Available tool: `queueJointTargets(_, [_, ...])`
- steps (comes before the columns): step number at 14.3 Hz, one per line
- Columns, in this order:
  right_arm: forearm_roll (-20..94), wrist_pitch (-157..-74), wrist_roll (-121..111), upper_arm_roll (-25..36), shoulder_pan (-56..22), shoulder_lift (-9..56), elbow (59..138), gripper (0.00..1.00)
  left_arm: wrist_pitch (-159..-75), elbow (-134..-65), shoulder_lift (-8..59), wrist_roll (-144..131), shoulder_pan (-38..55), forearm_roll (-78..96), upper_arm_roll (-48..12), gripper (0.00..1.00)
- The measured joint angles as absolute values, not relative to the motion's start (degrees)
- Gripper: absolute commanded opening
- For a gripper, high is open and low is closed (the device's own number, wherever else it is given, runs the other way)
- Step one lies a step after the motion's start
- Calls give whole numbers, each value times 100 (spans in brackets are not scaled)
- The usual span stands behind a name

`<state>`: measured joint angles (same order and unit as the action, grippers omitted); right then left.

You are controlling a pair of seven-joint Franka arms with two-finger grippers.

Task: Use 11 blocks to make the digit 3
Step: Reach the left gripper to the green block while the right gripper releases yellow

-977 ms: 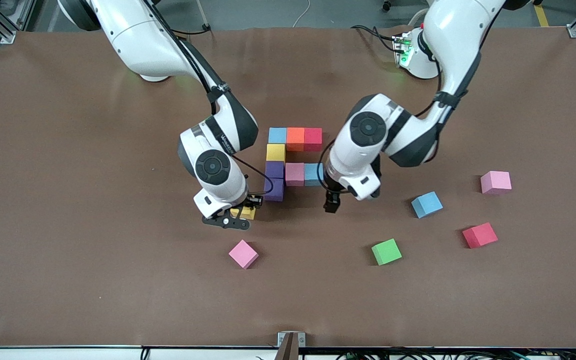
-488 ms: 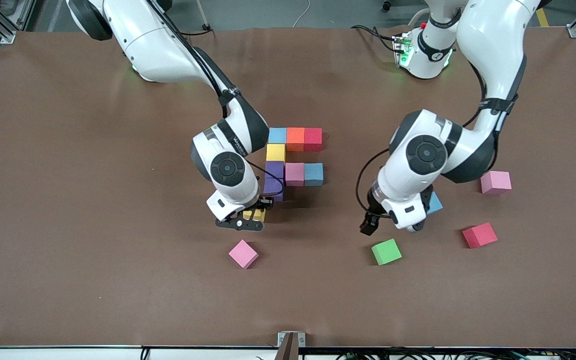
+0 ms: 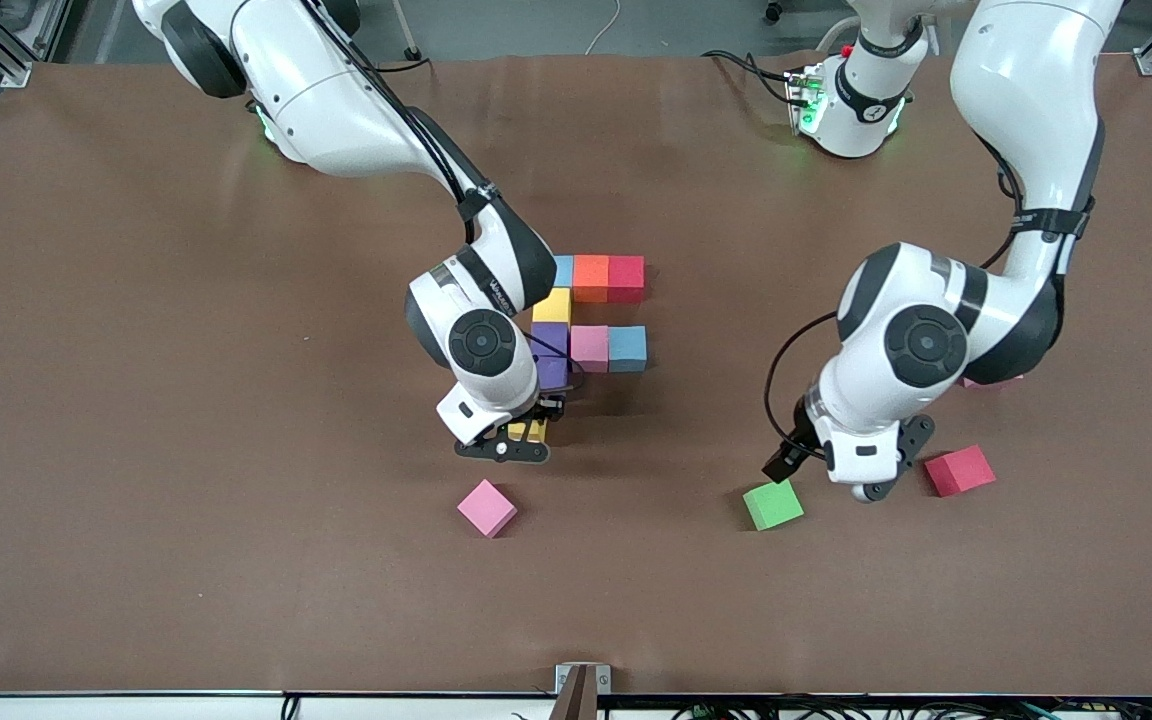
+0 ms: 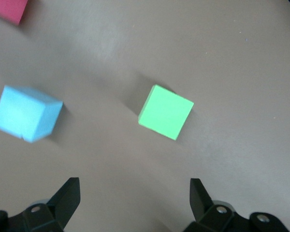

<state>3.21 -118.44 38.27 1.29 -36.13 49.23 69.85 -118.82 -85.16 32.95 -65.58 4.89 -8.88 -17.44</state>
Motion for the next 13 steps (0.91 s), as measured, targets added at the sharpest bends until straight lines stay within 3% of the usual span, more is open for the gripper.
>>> queueJointTargets(6, [317, -11752, 3823, 138, -3643, 5257, 6391, 0, -11882, -8318, 3582, -4787, 471, -889, -1473, 100])
queueJointTargets(13, [186, -11749, 3800, 153, -3760, 5555, 6251, 0, -11882, -8223, 3647, -3888, 412, -889, -1322, 100])
